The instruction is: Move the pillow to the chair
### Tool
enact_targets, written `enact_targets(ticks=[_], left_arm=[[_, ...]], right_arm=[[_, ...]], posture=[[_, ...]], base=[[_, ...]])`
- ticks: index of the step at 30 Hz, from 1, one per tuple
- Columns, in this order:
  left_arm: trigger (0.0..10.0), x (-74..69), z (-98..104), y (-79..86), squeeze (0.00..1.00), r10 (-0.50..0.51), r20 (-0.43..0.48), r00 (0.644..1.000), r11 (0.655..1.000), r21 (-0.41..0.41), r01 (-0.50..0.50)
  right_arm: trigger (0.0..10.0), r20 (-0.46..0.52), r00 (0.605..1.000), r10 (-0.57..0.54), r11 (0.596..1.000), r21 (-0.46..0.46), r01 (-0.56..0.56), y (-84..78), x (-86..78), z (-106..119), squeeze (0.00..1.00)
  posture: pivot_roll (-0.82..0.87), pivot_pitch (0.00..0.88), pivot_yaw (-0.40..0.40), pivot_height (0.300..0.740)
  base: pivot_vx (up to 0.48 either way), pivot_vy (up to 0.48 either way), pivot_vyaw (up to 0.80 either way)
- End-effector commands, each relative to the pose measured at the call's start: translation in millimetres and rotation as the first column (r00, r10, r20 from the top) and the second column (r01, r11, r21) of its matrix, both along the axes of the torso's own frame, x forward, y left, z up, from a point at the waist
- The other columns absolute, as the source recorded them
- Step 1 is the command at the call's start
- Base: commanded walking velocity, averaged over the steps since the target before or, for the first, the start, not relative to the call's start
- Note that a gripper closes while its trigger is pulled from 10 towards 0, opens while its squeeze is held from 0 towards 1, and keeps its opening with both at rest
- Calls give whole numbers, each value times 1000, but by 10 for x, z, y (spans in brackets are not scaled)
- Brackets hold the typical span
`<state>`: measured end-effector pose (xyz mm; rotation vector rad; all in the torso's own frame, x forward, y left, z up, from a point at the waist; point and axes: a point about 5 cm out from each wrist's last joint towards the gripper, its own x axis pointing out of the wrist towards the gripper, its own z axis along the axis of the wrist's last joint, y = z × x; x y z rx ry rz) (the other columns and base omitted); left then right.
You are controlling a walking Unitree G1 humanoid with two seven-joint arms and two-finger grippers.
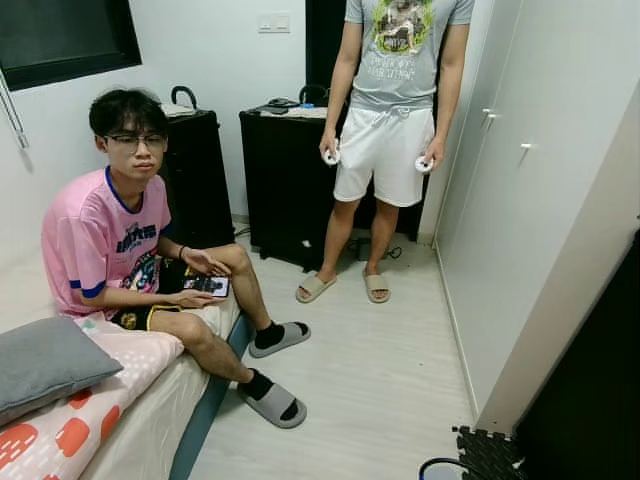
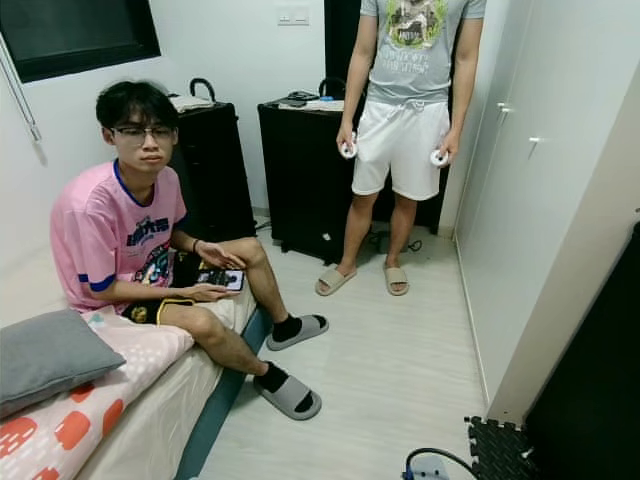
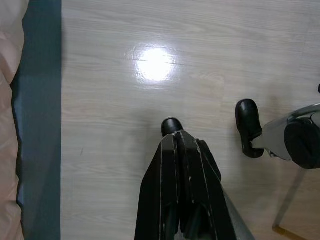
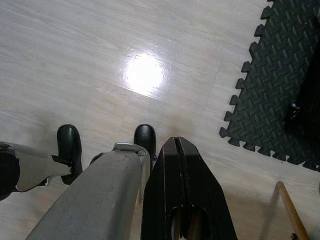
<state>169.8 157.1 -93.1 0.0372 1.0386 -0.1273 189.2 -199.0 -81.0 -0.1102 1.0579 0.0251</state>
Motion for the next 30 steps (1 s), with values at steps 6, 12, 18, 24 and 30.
enact_targets(ticks=[6, 12, 18, 24, 30], left_arm=[[10000, -8, -3, 26, 0, 19, -1, 1000, 1000, 6, -19], [10000, -32, -14, 22, 0, 31, -7, 1000, 1000, 2, -31], [10000, -78, -35, -7, 1000, 62, -23, 998, 998, -19, -62], [10000, -63, -29, 1, 1000, 67, -20, 998, 998, -19, -67], [10000, -30, -15, 6, 1000, 68, -12, 998, 997, -24, -68]], right_arm=[[10000, 0, 1000, -13, 1000, 8, 13, 4, -13, -7, 0], [10000, 0, 1000, -19, 1000, 10, 19, -1, -22, -11, 0], [10000, 13, 999, -52, 998, 27, 51, -26, -34, -11, 1000], [10000, 14, 998, -60, 998, 33, 60, -34, -39, -12, 1000], [10000, 14, 998, -66, 997, 37, 65, -36, -40, -12, 1000]], posture=[[-66, 0, 6, 740], [-64, 0, -1, 740], [-65, 0, -8, 740], [-66, 0, -3, 740], [-67, 0, -5, 740]], base=[[0, 0, 0], [0, 0, 0], [0, 0, 0], [0, 0, 0], [0, 0, 0]])
